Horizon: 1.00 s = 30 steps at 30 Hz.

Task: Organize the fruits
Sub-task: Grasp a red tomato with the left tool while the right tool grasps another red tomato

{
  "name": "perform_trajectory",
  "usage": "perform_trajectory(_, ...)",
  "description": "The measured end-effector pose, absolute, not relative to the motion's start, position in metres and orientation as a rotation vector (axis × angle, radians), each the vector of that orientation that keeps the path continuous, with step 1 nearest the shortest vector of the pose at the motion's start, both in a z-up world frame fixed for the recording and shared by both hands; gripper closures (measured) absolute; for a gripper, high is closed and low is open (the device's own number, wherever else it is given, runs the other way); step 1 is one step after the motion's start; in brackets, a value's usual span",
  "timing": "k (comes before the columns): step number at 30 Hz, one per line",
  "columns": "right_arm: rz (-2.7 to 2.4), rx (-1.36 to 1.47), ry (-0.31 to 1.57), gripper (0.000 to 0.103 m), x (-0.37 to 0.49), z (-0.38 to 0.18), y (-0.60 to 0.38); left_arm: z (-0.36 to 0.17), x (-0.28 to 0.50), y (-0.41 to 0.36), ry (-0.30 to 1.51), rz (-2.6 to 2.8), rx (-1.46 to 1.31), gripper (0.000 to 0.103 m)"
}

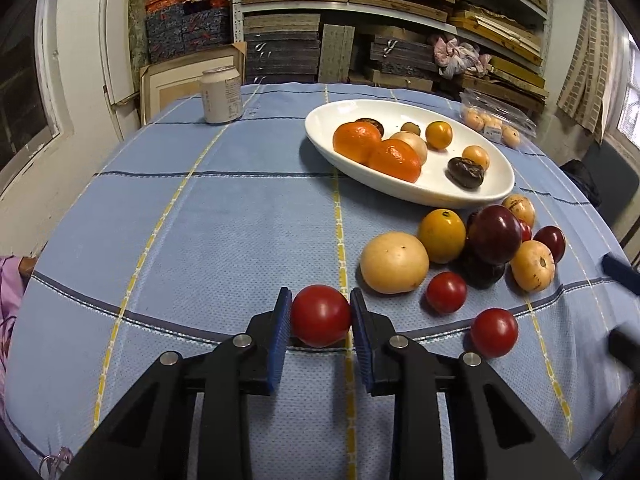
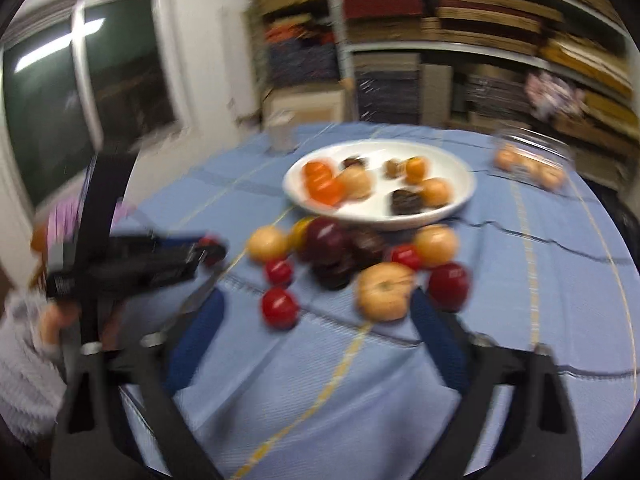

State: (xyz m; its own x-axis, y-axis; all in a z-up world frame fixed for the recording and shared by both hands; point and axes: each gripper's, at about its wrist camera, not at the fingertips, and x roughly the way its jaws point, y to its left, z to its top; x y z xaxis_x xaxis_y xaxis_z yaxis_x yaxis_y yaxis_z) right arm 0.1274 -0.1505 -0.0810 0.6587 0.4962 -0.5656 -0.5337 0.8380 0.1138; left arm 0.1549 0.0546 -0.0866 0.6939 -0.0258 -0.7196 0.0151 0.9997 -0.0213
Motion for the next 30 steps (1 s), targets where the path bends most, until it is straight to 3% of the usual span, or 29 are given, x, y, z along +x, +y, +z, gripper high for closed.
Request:
perform_trajectory(2, 0.605, -0.121, 0.662, 0.041, 0.128, -0.091, -0.133, -0.086, 0.154, 0.053, 0.801, -0.027, -0.011, 0.073)
perform_trajectory(8, 0.607, -0.155, 0.726, 0.042, 0.14, -0.102, -0.111, -0.083, 0.152, 0.056, 0.801, -0.043, -0.033, 0.073)
perform_trajectory(12, 0.605, -0.151, 0.78, 0.051, 0.152, -0.109, -0.107, -0.083, 0.152, 0.056, 0.803, -0.049, -0.037, 0.073)
perform_trajectory(24, 0.616, -0.134, 0.828, 0.055, 0.166, -0.115, -0.1, -0.083, 0.153, 0.054, 0.812, -0.063, -0.035, 0.073)
perform_trajectory(25, 0.617, -0.14, 0.828, 0.057, 0.166, -0.115, -0.098, -0.084, 0.153, 0.054, 0.815, -0.063, -0.032, 0.073)
perform_trajectory(27, 0.619, -0.146, 0.833, 0.07, 0.167, -0.116, -0.097, -0.086, 0.154, 0.053, 0.821, -0.063, -0.027, 0.073)
perform_trajectory(30, 0.622, -0.132, 0.841, 0.072, 0.168, -0.117, -0.099, -0.089, 0.157, 0.051, 0.835, -0.063, -0.016, 0.073)
